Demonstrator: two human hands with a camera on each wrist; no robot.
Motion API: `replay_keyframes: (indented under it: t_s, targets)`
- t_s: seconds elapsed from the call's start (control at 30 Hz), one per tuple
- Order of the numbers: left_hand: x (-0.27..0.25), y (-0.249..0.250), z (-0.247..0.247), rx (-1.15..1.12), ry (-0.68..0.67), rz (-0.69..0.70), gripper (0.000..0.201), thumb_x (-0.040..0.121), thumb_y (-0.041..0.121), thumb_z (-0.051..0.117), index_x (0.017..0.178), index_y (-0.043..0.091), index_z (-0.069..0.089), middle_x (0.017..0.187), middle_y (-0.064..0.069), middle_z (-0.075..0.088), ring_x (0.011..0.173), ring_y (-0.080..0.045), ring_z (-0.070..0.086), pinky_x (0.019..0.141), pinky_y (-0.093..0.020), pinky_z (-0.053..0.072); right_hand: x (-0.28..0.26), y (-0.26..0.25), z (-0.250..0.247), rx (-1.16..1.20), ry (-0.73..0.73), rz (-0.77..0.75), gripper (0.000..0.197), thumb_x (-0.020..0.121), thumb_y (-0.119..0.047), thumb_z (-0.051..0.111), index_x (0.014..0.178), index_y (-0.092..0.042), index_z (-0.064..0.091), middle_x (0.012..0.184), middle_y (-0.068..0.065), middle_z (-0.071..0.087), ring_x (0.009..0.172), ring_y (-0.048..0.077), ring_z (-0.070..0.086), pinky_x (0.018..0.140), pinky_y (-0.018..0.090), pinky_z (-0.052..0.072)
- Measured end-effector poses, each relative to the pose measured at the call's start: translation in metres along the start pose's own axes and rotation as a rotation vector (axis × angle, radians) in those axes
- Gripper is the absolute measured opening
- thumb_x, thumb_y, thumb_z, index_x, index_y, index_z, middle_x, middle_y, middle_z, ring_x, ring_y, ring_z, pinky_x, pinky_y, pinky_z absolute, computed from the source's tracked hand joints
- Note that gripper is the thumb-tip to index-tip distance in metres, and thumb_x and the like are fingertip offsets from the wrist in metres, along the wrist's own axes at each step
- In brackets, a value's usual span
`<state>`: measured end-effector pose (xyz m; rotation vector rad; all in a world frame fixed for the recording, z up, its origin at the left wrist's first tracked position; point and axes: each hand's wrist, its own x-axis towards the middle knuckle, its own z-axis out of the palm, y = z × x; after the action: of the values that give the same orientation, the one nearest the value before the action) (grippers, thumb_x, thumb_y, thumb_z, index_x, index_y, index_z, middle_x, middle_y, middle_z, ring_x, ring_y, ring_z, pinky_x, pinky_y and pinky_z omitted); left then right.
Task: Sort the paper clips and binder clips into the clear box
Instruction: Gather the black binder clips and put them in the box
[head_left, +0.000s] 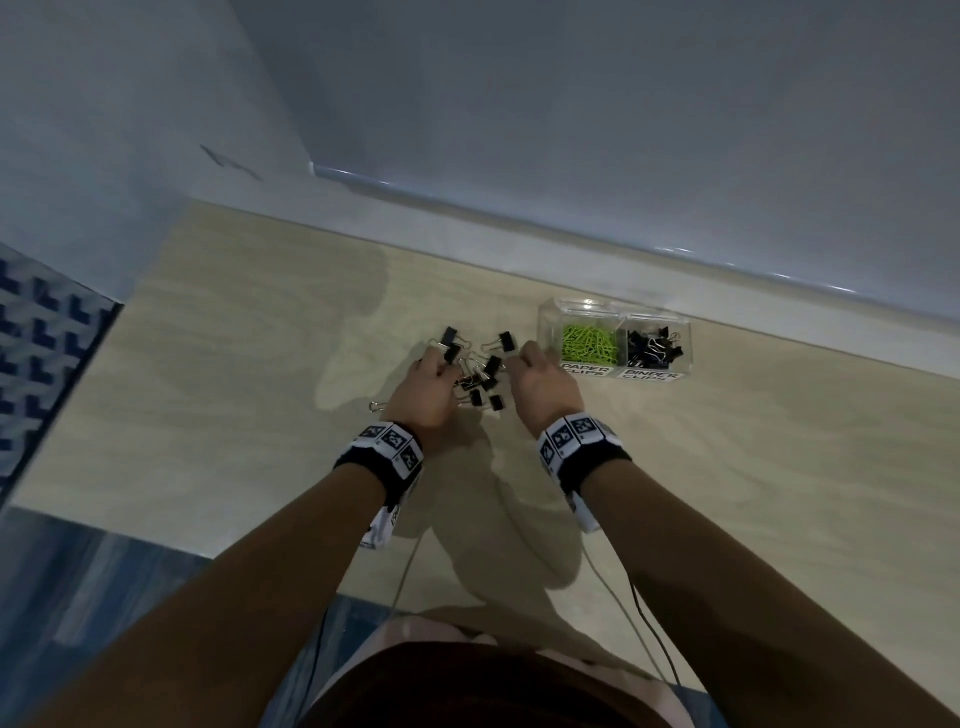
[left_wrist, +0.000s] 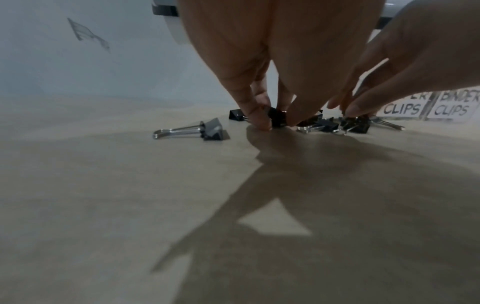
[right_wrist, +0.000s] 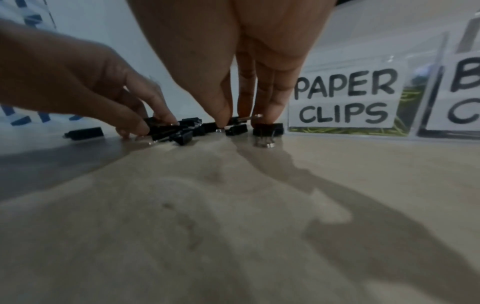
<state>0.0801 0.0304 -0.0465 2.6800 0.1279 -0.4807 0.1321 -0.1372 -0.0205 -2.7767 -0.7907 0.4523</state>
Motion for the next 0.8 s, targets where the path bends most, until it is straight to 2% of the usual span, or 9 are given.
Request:
replay_keyframes:
  t_s: [0.07, 0.13, 0.23, 0.33, 0.4, 0.5, 0.57, 0.67, 0.8]
  targets:
    - [0.001, 0.001, 0.002, 0.021, 0.004, 0.012, 0.03, 0.087, 0.011, 0.048, 0.113, -0.001, 0.057, 0.12, -0.018, 0.044, 0.104, -0.037, 0.047, 0.091, -0.046, 0.045, 0.001, 0.0, 0.0, -0.045, -0.036, -0.025, 0.031, 0.085, 0.004, 0.05, 0.115, -0.001, 0.056, 0.118, 0.016, 0.05, 0.11, 0.033, 0.05, 0.084, 0.041, 0.05]
    - [0.003, 0.0, 0.004, 0.05, -0.004, 0.018, 0.029, 0.087, 0.009, 0.049, 0.111, -0.001, 0.059, 0.12, -0.018, 0.046, 0.105, -0.038, 0.049, 0.091, -0.047, 0.045, -0.001, 0.002, 0.001, -0.041, -0.046, -0.037, 0.031, 0.084, 0.006, 0.049, 0.113, 0.001, 0.057, 0.118, 0.017, 0.051, 0.113, 0.034, 0.048, 0.085, 0.042, 0.049]
    - [0.002, 0.003, 0.003, 0.08, -0.017, 0.004, 0.031, 0.089, 0.01, 0.047, 0.116, 0.001, 0.058, 0.123, -0.017, 0.048, 0.108, -0.037, 0.049, 0.094, -0.043, 0.043, -0.006, 0.006, 0.004, -0.022, -0.048, -0.062, 0.029, 0.08, 0.009, 0.049, 0.107, 0.003, 0.059, 0.113, 0.019, 0.053, 0.109, 0.035, 0.049, 0.084, 0.045, 0.052]
    - [0.001, 0.006, 0.001, 0.109, -0.026, 0.018, 0.031, 0.088, 0.013, 0.048, 0.113, -0.002, 0.056, 0.12, -0.019, 0.05, 0.109, -0.037, 0.049, 0.092, -0.043, 0.043, -0.013, 0.011, 0.008, -0.015, -0.042, -0.097, 0.031, 0.08, 0.008, 0.051, 0.109, 0.003, 0.059, 0.111, 0.02, 0.054, 0.106, 0.035, 0.051, 0.084, 0.044, 0.051]
    - [-0.002, 0.006, -0.001, 0.111, -0.021, 0.022, 0.03, 0.087, 0.013, 0.048, 0.111, -0.003, 0.055, 0.118, -0.021, 0.051, 0.106, -0.038, 0.051, 0.089, -0.044, 0.043, -0.022, 0.013, 0.012, 0.032, -0.013, -0.12, 0.029, 0.079, 0.007, 0.053, 0.106, 0.003, 0.061, 0.105, 0.022, 0.057, 0.099, 0.037, 0.054, 0.08, 0.045, 0.051]
    - [-0.011, 0.007, -0.004, 0.119, -0.05, 0.039, 0.028, 0.087, 0.014, 0.048, 0.109, -0.003, 0.054, 0.113, -0.022, 0.053, 0.099, -0.037, 0.054, 0.082, -0.041, 0.044, -0.044, 0.02, 0.018, 0.137, 0.047, -0.148, 0.019, 0.076, 0.004, 0.059, 0.094, 0.003, 0.066, 0.091, 0.022, 0.06, 0.082, 0.038, 0.058, 0.069, 0.045, 0.054]
    - [-0.021, 0.009, -0.005, 0.095, -0.09, 0.067, 0.024, 0.087, 0.015, 0.05, 0.105, 0.001, 0.055, 0.107, -0.019, 0.055, 0.096, -0.034, 0.055, 0.08, -0.038, 0.044, -0.061, 0.03, 0.02, 0.258, 0.089, -0.128, 0.015, 0.078, -0.001, 0.061, 0.09, -0.001, 0.069, 0.09, 0.018, 0.063, 0.079, 0.035, 0.06, 0.068, 0.04, 0.054]
    - [-0.034, 0.009, -0.007, -0.021, -0.079, 0.059, 0.013, 0.082, 0.017, 0.056, 0.091, 0.008, 0.06, 0.093, -0.012, 0.059, 0.086, -0.028, 0.057, 0.075, -0.034, 0.045, -0.082, 0.052, 0.011, 0.493, 0.234, 0.023, 0.01, 0.077, 0.0, 0.065, 0.082, -0.006, 0.07, 0.088, 0.009, 0.065, 0.073, 0.023, 0.063, 0.068, 0.033, 0.057]
    - [-0.031, 0.036, -0.019, -0.341, -0.003, -0.011, 0.003, 0.079, 0.013, 0.064, 0.077, 0.011, 0.063, 0.073, 0.001, 0.062, 0.067, -0.012, 0.057, 0.064, -0.022, 0.044, -0.086, 0.092, -0.023, 0.631, 0.439, 0.225, 0.012, 0.078, 0.001, 0.07, 0.087, -0.006, 0.07, 0.09, 0.009, 0.066, 0.072, 0.016, 0.065, 0.065, 0.013, 0.054]
